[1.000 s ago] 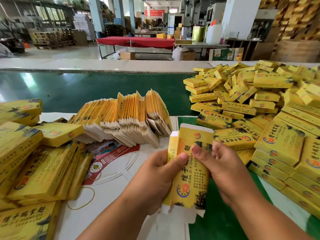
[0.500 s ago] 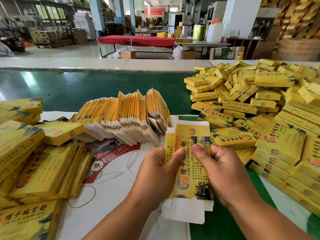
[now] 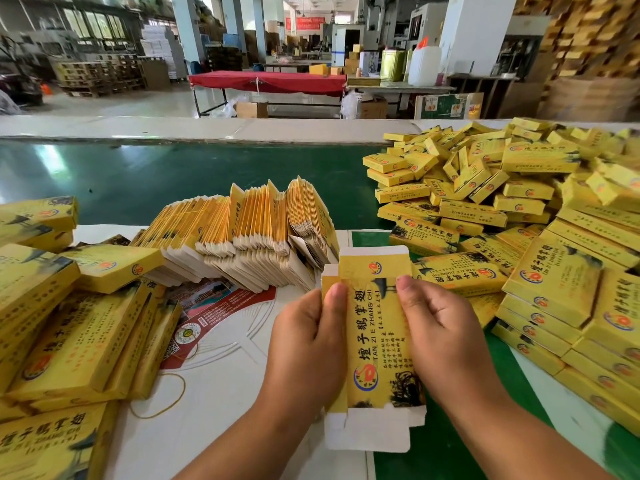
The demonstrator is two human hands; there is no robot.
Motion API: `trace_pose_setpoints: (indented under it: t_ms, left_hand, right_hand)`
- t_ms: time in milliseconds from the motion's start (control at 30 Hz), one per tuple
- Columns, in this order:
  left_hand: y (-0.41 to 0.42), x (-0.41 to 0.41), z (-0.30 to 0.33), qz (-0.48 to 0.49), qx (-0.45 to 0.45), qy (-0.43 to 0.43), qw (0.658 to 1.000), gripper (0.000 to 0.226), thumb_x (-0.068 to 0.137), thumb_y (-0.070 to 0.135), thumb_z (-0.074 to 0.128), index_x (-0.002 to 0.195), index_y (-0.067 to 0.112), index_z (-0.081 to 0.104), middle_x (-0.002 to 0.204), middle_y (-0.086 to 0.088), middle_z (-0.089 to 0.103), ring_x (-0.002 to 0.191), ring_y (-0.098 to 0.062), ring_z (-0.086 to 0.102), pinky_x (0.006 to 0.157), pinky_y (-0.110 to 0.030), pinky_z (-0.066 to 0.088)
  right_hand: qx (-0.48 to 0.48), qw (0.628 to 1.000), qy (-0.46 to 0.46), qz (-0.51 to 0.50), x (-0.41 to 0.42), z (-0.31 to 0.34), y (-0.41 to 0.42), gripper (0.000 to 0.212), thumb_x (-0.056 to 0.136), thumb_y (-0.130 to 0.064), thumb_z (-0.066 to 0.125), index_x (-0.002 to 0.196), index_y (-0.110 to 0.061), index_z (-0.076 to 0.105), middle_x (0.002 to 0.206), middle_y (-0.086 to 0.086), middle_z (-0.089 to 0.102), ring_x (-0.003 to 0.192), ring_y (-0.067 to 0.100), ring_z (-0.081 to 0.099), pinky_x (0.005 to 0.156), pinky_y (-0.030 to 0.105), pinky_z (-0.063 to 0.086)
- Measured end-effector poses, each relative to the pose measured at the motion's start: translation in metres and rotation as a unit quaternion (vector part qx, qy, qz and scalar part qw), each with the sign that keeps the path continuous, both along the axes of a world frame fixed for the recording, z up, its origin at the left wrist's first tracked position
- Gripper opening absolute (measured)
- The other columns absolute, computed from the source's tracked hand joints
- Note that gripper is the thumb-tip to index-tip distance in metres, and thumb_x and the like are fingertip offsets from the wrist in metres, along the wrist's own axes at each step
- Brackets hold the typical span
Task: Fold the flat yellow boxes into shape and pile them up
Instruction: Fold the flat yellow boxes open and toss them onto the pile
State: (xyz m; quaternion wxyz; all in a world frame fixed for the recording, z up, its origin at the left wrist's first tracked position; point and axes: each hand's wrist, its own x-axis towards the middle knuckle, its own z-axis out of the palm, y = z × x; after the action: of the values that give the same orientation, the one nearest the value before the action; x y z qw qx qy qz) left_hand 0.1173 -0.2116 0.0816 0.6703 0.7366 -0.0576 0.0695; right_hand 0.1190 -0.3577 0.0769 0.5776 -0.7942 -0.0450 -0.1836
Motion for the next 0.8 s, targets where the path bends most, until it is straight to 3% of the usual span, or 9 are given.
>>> trace_pose_setpoints:
  t_ms: [100, 167, 233, 333, 400, 467, 533, 700, 800]
  left_hand:
    - [-0.003, -0.001, -0.002, -0.028, 0.024, 0.026, 0.999, 0.048, 0.083, 0.058, 0.039, 0.087, 0.019, 0.066, 0.081, 0.004, 0.076, 0.072, -0.013, 0.073, 0.064, -0.04, 0.06]
    - [-0.004, -0.003, 0.0, -0.024, 0.047, 0.017, 0.998, 0.042, 0.092, 0.05, 0.039, 0.089, 0.018, 0.066, 0.082, 0.003, 0.076, 0.072, -0.014, 0.073, 0.067, -0.044, 0.059]
    - [-0.005, -0.003, 0.001, -0.009, 0.052, 0.0, 0.999, 0.035, 0.096, 0.043, 0.041, 0.088, 0.018, 0.065, 0.08, 0.004, 0.076, 0.07, -0.013, 0.072, 0.065, -0.041, 0.06]
    - [-0.004, -0.004, 0.002, -0.005, 0.027, -0.01, 1.0, 0.029, 0.097, 0.037, 0.044, 0.087, 0.019, 0.064, 0.079, 0.009, 0.075, 0.067, -0.008, 0.072, 0.057, -0.027, 0.058]
    - [-0.003, -0.005, 0.0, -0.02, 0.015, -0.005, 1.0, 0.021, 0.097, 0.034, 0.048, 0.09, 0.021, 0.064, 0.082, 0.007, 0.076, 0.068, -0.009, 0.073, 0.054, -0.026, 0.058]
    - [-0.002, -0.004, -0.003, -0.043, 0.003, 0.014, 0.999, 0.007, 0.092, 0.032, 0.059, 0.095, 0.026, 0.061, 0.086, 0.009, 0.076, 0.071, -0.011, 0.074, 0.053, -0.025, 0.058]
    - [-0.002, -0.003, -0.007, -0.059, -0.003, 0.029, 0.998, 0.017, 0.085, 0.031, 0.069, 0.098, 0.028, 0.057, 0.091, 0.01, 0.075, 0.074, -0.012, 0.074, 0.056, -0.03, 0.06]
    - [0.003, 0.002, -0.008, -0.074, -0.016, 0.018, 0.997, 0.019, 0.093, 0.028, 0.056, 0.11, 0.038, 0.055, 0.095, 0.023, 0.07, 0.085, 0.004, 0.068, 0.062, -0.013, 0.055]
    - [0.009, 0.004, -0.002, -0.138, -0.114, 0.057, 0.982, 0.031, 0.091, 0.05, 0.047, 0.111, 0.036, 0.066, 0.097, 0.011, 0.073, 0.09, -0.001, 0.069, 0.067, -0.01, 0.053]
  right_hand:
    - [-0.012, 1.0, -0.017, -0.018, 0.0, 0.004, -0.002, 0.051, 0.09, -0.055, 0.041, 0.076, -0.012, 0.065, 0.056, 0.003, 0.062, 0.05, 0.017, 0.056, 0.049, 0.03, 0.051]
    - [-0.014, 1.0, -0.011, -0.019, 0.0, 0.006, -0.004, 0.054, 0.089, -0.056, 0.041, 0.08, -0.01, 0.066, 0.061, 0.007, 0.066, 0.055, 0.023, 0.061, 0.054, 0.036, 0.055]
    - [-0.009, 1.0, 0.002, -0.015, 0.0, 0.005, -0.004, 0.056, 0.088, -0.057, 0.041, 0.086, -0.008, 0.067, 0.074, 0.018, 0.069, 0.068, 0.035, 0.065, 0.06, 0.048, 0.055]
    - [-0.014, 1.0, 0.001, -0.016, 0.0, 0.006, -0.002, 0.057, 0.089, -0.057, 0.041, 0.085, -0.006, 0.065, 0.074, 0.021, 0.068, 0.068, 0.038, 0.064, 0.059, 0.049, 0.055]
    - [-0.021, 0.999, -0.024, -0.029, 0.0, 0.006, -0.001, 0.056, 0.09, -0.056, 0.042, 0.072, -0.005, 0.059, 0.055, 0.007, 0.061, 0.049, 0.025, 0.055, 0.047, 0.035, 0.051]
    - [-0.024, 0.997, -0.055, -0.052, 0.001, 0.004, -0.001, 0.05, 0.092, -0.05, 0.044, 0.06, -0.011, 0.048, 0.042, -0.006, 0.04, 0.038, 0.008, 0.034, 0.038, 0.017, 0.029]
    - [-0.015, 0.995, -0.065, -0.068, 0.002, 0.002, -0.004, 0.047, 0.093, -0.045, 0.047, 0.059, -0.012, 0.049, 0.041, -0.007, 0.035, 0.038, 0.005, 0.028, 0.039, 0.017, 0.021]
    - [0.043, 0.996, -0.074, 0.019, -0.001, 0.0, 0.002, 0.045, 0.096, -0.051, 0.047, 0.081, -0.013, 0.065, 0.069, 0.01, 0.064, 0.063, 0.027, 0.061, 0.053, 0.045, 0.051]
    - [-0.015, 0.993, -0.095, 0.071, -0.007, 0.0, 0.01, 0.024, 0.093, -0.048, 0.052, 0.102, -0.034, 0.07, 0.085, -0.008, 0.071, 0.073, 0.011, 0.067, 0.055, 0.019, 0.053]
